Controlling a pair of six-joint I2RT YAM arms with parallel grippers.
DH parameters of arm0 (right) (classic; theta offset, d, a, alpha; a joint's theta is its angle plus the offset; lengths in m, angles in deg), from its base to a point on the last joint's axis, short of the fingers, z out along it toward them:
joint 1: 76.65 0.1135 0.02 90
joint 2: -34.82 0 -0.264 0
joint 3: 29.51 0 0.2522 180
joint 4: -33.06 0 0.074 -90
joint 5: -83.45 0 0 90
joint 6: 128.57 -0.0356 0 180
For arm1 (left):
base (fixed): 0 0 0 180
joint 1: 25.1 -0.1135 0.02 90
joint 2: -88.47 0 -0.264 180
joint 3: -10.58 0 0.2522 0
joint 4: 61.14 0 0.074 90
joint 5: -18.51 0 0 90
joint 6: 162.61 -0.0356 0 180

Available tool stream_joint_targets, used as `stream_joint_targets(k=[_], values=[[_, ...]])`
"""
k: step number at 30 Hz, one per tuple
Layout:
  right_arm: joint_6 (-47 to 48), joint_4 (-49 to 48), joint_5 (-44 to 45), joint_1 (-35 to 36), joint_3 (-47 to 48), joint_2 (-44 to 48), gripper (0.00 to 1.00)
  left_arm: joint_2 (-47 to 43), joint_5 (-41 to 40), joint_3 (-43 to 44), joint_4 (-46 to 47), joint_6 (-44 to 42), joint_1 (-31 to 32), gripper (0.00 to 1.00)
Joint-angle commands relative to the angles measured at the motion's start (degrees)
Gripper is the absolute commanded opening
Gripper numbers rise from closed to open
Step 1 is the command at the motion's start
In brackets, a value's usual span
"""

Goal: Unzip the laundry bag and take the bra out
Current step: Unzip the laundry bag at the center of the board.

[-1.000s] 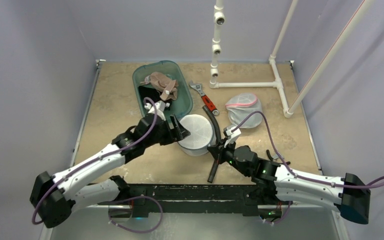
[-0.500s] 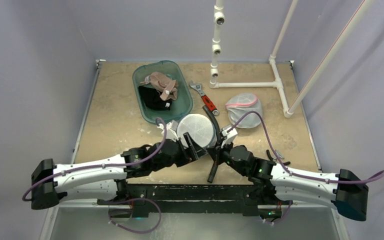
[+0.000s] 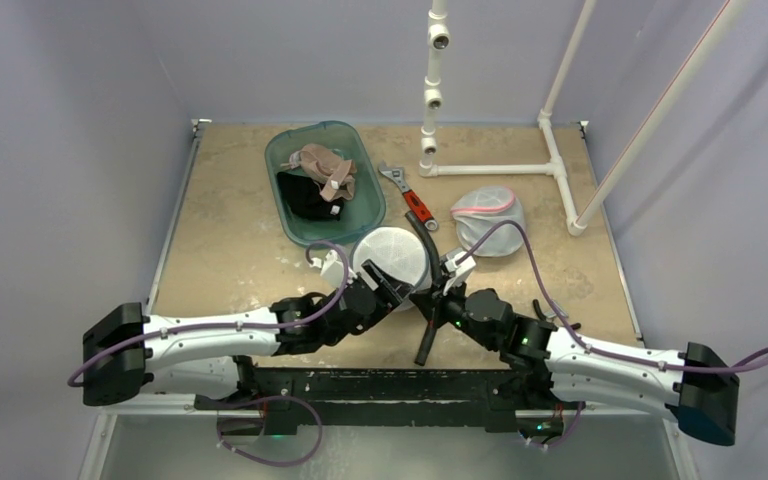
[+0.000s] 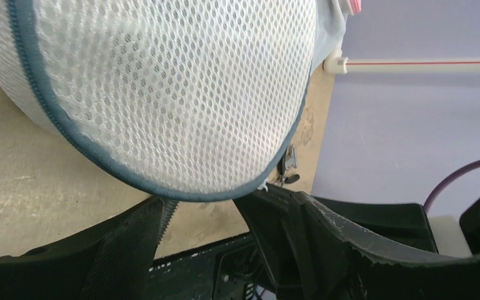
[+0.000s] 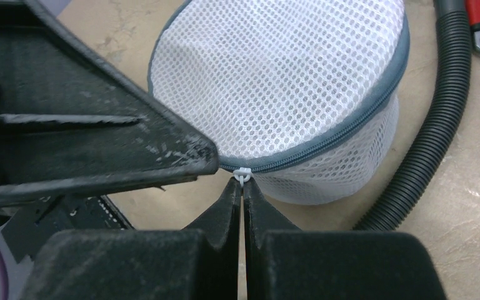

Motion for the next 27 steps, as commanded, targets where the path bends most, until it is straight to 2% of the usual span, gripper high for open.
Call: stream_joint_targets(k=[1,6,16,23,27], values=[[2.54,-2.56,-3.18,-0.10,1.37,1.52,0.00,0.95,-5.23,0.64,0.82,3.88,-0.73,0.71],[3.21,-3.51,-5.48,-0.05,1.23,1.28,0.00,2.08,-3.75,-0.28,2.76,3.35,-3.35,0.65],[3.69,-6.24,-9.81,0.17,2.16,-0.68,0.00,3.80,-0.17,-0.50,6.56,-0.11,-7.20,0.35],[3.92,-2.37,-6.96,0.25,5.78,-2.48,0.00,-0.26,2.26,0.03,2.76,-6.02,-10.24,0.00],[2.78,2.01,-4.25,0.27,7.14,-2.12,0.00,-1.85,3.60,1.70,-3.20,-9.91,-12.18,0.00]])
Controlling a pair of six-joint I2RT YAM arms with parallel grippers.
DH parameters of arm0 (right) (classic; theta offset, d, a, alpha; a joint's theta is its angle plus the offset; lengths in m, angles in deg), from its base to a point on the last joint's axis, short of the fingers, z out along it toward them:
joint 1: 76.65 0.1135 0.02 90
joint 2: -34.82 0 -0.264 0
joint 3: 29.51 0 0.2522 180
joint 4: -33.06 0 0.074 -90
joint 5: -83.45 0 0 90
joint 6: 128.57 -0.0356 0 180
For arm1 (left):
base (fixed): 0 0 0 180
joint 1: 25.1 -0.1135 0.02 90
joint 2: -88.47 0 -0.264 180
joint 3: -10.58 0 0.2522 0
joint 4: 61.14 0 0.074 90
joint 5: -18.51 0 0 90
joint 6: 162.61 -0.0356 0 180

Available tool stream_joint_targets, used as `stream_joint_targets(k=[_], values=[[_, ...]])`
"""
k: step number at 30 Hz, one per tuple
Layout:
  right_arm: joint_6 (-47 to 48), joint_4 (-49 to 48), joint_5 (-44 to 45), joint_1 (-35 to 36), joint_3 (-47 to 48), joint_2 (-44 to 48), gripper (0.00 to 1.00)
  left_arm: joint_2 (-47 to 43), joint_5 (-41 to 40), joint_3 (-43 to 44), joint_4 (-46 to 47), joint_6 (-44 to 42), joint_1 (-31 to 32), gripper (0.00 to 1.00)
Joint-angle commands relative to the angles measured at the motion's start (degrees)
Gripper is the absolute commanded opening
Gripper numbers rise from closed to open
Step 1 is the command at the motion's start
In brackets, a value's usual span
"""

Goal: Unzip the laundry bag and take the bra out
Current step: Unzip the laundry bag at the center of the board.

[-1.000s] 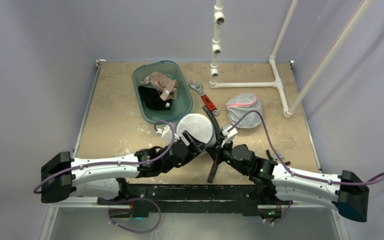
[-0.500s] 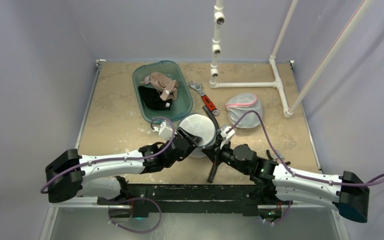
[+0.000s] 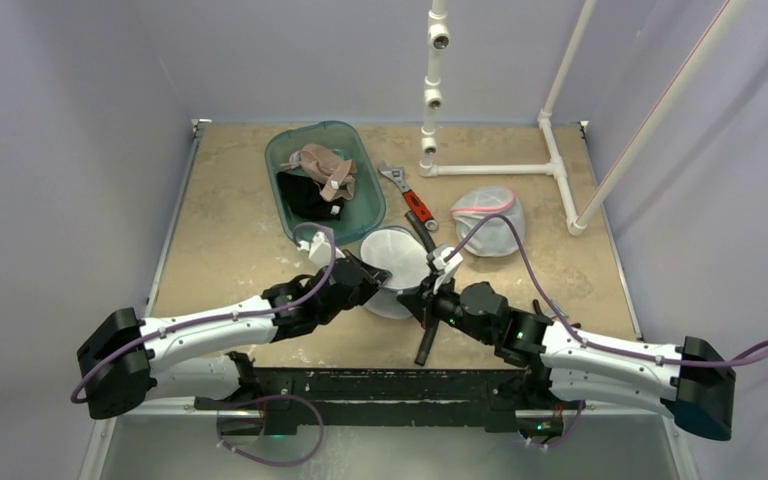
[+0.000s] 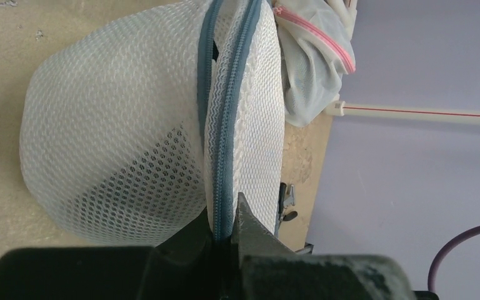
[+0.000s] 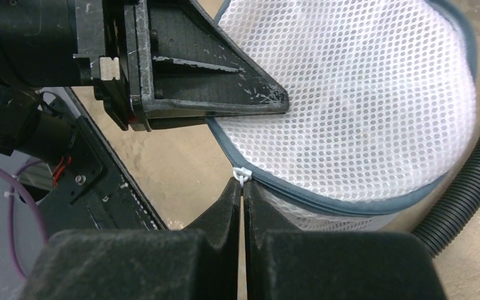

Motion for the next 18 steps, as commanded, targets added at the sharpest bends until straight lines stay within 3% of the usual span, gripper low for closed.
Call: stream_joint_targets(k=[1,18], values=[[-0.49,4.32,3.55,0.20,3.29,0.82,0.00,-2.87,1.22,1.80,-5.96,-6.93,-2.48,0.00],[-6.76,9.02,14.65,-0.15,-0.14,1.51,0.00,-8.23,12.39,0.05,-7.02,-19.98,-9.74,0.00]])
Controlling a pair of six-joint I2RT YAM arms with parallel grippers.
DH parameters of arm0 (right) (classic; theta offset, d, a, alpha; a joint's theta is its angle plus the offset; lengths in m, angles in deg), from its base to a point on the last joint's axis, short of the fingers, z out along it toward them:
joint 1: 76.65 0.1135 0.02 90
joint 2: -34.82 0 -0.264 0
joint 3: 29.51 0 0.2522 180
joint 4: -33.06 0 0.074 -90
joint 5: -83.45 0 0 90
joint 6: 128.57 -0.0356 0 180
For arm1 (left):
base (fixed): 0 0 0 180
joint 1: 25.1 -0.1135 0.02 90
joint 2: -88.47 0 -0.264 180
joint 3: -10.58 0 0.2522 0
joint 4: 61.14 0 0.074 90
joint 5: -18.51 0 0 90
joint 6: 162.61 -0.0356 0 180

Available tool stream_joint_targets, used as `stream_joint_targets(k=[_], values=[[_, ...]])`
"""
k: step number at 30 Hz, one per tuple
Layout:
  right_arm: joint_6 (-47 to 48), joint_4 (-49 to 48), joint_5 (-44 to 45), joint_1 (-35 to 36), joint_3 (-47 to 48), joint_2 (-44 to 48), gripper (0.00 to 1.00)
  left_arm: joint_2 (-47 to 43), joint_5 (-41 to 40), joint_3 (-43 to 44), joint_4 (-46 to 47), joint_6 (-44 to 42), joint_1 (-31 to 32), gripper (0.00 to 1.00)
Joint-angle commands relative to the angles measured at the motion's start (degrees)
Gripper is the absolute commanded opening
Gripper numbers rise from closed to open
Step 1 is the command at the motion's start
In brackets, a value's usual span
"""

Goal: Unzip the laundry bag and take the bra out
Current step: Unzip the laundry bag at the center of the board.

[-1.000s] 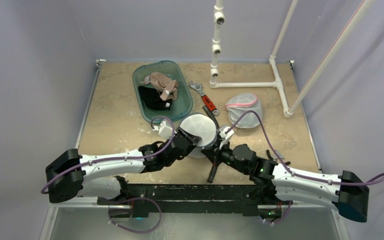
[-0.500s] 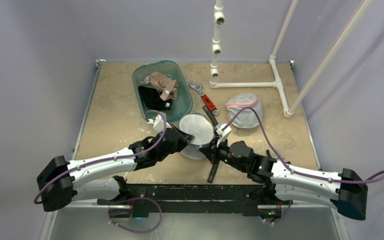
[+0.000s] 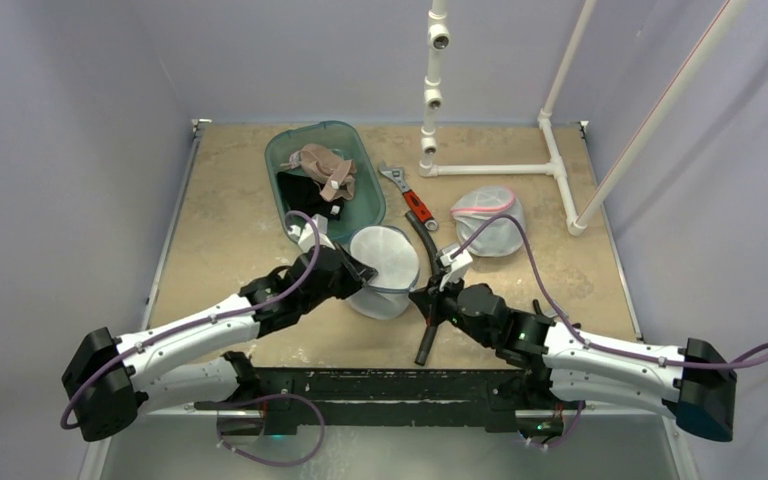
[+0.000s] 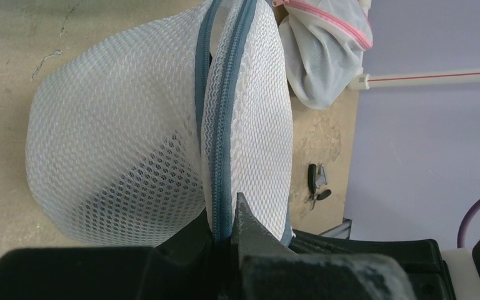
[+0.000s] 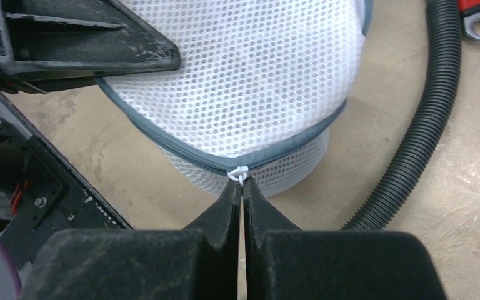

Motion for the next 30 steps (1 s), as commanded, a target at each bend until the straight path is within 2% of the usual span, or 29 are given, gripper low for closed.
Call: stream_joint_targets(k=[1,10,14,16,17,22,24,30], values=[[-2.90,1.79,6.43,-0.38,-1.06,0.25,0.00,-1.18,3.77,-0.04,-0.45,-6.72,-2.77,0.00],[-8.18,2.54,9.78,-1.31,-2.95,-0.47,0.00,0.15,13.43,1.54,1.70,-14.18,-6.31,0.00],[-7.86,1.02,7.94,-1.34,-4.31,1.46,0.00,1.19,17.04,3.30,1.72,-18.21,-8.39,0.00],[-6.42,-0.91,6.17,-1.35,-4.82,2.11,0.00,2.14,17.32,3.81,2.08,-19.00,-8.98,0.08],[-4.93,-2.37,5.52,-1.32,-4.95,2.30,0.00,2.52,17.89,3.91,2.25,-19.27,-9.08,0.15],[-2.59,-5.24,1.22,-1.32,-5.47,2.73,0.00,2.63,18.47,4.40,1.97,-18.85,-9.14,0.63],[-2.01,-5.15,0.62,-1.32,-5.15,2.55,0.00,1.37,17.98,5.10,-0.03,-18.24,-9.13,0.68],[-1.22,-5.74,0.18,-1.38,-4.22,1.78,0.00,-5.55,16.84,6.16,-5.10,-10.84,-8.24,0.72]])
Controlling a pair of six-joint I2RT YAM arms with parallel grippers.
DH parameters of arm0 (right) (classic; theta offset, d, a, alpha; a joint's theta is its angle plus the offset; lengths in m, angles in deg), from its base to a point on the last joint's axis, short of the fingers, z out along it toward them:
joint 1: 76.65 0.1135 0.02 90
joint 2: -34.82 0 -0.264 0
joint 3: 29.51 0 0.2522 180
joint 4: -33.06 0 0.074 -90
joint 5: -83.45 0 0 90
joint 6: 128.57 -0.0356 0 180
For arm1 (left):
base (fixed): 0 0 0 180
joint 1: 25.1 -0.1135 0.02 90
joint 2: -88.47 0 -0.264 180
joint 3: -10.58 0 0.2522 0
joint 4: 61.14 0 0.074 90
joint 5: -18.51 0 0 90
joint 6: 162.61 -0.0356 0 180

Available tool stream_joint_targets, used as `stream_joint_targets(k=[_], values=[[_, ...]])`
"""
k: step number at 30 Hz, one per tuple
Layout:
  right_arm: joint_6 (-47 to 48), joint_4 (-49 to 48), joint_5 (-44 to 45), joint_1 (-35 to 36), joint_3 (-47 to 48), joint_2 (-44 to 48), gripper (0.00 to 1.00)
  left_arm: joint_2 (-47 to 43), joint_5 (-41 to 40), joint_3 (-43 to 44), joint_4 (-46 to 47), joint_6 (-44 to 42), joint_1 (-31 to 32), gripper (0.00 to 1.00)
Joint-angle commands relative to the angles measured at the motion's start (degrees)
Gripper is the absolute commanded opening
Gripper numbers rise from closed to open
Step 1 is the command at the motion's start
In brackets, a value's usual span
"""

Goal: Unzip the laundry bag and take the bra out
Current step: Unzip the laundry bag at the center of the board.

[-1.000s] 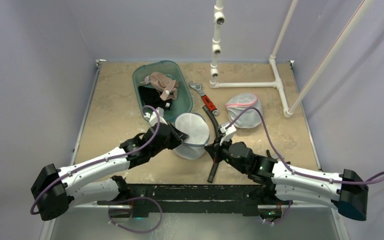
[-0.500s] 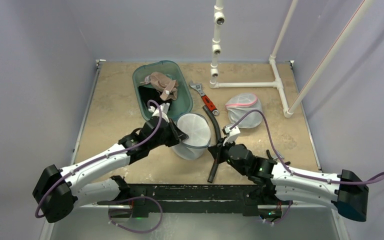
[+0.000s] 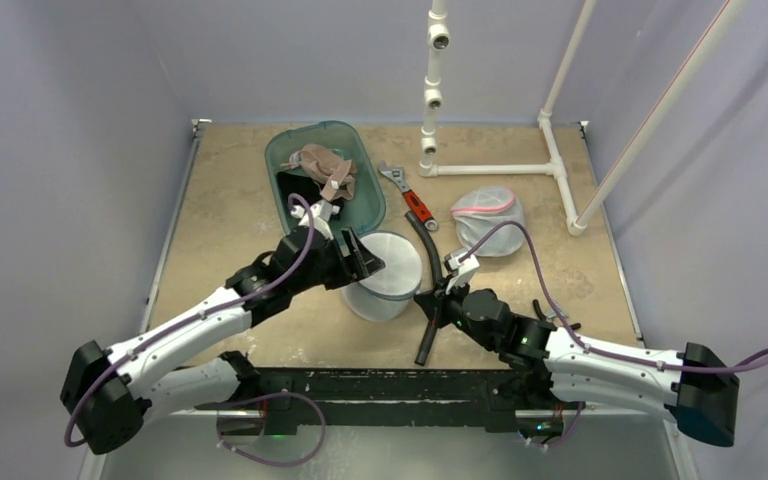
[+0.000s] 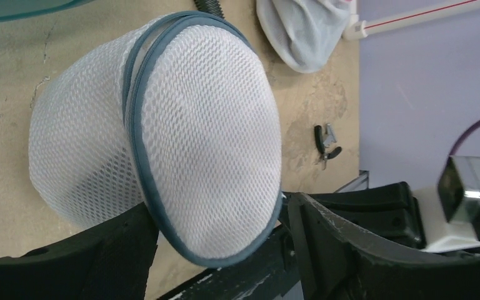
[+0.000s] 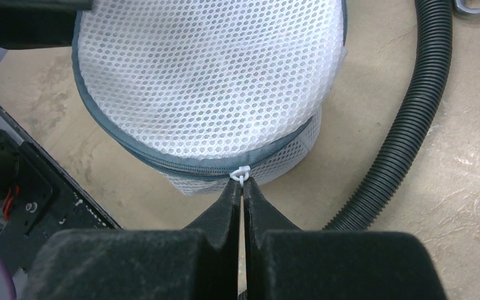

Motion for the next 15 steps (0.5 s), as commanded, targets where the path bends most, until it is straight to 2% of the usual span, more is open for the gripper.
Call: stream_joint_targets(k=[1,6,10,15], values=[[1.72,-2.74,-0.80,-0.30,0.97,-0.36,0.00,-6.73,-2.21,2.17,-2.93,7.14,1.79,0.73],[1.73,-3.75,-1.53,-0.27,1.53,-1.98,0.00,-9.65,-14.96,0.92,-6.69,20.46,13.87,0.73],[2.27,-4.41,-1.94,-0.26,2.23,-3.52,0.00,-7.69,-23.21,-0.30,-5.61,29.78,24.84,0.73],[3.07,-4.34,-2.16,-0.25,3.53,-4.52,0.00,-2.30,-28.13,3.26,-7.07,32.29,29.98,0.74]])
